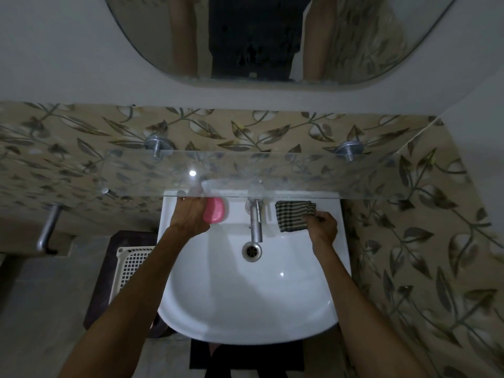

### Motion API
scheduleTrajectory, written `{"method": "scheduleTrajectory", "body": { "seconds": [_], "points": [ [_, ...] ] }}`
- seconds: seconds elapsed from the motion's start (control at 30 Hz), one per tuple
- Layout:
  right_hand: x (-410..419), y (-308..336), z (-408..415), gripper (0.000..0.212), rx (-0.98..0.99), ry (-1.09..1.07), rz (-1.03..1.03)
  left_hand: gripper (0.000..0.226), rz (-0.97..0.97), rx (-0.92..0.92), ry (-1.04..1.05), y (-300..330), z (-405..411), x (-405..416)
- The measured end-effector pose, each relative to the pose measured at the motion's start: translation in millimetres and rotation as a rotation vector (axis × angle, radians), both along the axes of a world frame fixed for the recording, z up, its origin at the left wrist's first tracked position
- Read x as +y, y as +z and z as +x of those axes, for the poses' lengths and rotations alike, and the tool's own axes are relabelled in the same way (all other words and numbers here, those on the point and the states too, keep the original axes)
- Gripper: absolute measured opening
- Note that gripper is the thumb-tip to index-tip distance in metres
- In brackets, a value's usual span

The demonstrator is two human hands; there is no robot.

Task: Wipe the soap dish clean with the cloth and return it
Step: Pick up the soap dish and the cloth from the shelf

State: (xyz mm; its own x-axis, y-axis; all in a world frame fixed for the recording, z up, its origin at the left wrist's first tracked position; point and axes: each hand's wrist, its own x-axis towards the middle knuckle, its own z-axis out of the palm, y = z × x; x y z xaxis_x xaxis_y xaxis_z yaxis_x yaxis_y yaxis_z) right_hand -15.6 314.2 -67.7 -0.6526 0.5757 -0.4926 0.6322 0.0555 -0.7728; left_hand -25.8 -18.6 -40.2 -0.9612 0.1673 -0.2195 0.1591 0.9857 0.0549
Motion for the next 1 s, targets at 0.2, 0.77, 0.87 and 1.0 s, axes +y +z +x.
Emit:
{"method": "scheduleTrajectory", "body": {
  "seconds": [0.2,0.77,0.87,1.0],
  "points": [
    [2,2,-1,0.036,0.056,-0.227,-0.378,0.050,0.005,-0.014,-0.032,-2,-5,1],
    [2,10,1,0.038,0.070,-0.263,-0.571,0.043,0.398,0.127,-0.067,7,-3,-9],
    [2,15,1,0.034,0.092,-0.270,-0.588,0.056,0.412,0.125,-0.023,6,-2,-14],
    [2,27,9,0.024,0.146,-0.281,-0.682,0.081,0.364,0.279,0.026,5,19,-12]
  ]
}}
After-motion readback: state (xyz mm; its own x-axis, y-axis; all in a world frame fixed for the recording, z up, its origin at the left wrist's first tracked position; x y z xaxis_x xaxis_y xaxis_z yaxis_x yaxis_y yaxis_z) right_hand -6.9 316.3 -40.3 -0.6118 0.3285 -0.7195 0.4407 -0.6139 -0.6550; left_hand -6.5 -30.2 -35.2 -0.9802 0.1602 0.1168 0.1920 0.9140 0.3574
